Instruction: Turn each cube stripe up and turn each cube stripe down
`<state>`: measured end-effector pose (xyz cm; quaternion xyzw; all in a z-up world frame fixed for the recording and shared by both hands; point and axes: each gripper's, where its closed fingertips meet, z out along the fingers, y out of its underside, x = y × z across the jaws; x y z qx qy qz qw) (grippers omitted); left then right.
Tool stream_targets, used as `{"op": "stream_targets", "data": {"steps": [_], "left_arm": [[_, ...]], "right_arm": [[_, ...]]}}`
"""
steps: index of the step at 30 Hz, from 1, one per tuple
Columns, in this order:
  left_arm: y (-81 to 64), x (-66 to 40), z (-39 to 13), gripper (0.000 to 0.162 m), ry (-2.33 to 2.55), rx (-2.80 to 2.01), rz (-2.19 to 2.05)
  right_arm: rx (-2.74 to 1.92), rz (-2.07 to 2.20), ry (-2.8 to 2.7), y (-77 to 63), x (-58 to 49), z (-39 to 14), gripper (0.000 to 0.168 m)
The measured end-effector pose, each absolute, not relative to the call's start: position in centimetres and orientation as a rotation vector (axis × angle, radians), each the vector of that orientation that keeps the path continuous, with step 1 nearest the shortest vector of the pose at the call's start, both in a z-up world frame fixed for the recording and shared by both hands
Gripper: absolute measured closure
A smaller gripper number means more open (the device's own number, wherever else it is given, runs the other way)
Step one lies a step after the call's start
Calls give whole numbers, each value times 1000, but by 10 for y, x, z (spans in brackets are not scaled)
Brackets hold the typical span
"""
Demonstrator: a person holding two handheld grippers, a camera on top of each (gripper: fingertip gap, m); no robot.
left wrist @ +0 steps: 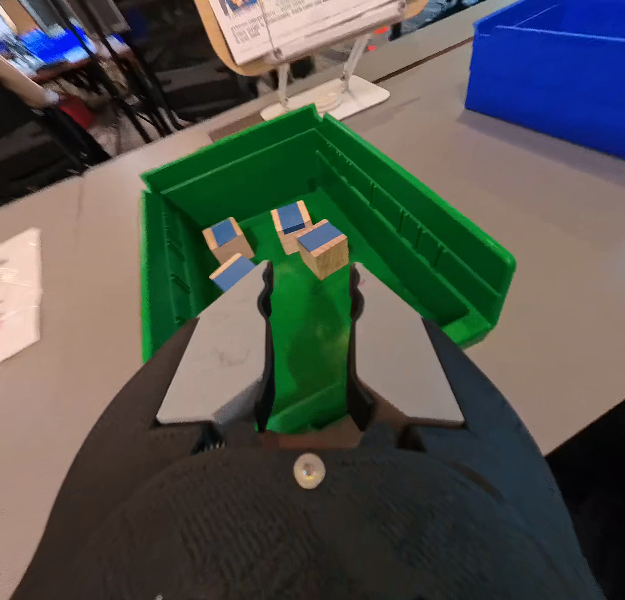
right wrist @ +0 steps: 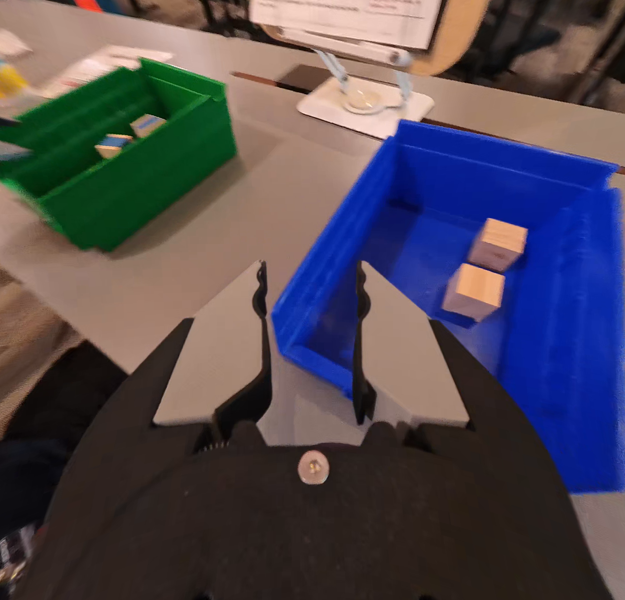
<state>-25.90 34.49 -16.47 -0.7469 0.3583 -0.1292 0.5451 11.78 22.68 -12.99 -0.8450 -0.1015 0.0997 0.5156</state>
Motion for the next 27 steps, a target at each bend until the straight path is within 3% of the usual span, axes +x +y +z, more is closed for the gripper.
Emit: {"op": "stream_targets", "data": {"steps": [8, 15, 19, 27], "left_arm": [[401, -205, -215, 97, 939, -2141, -495], [414, -194, -254, 86, 1029, -2282, -267], [426, -196, -257, 109, 1037, -2269, -112], [414, -199, -227, 110, 973, -2121, -157]], "right_arm": [[-1958, 290, -261, 201, 114, -106, 118], [-1934, 271, -275, 186, 118, -96, 118], [-1897, 284, -288, 181, 110, -85, 118], [-1904, 334, -390, 175, 82, -91, 119]]}}
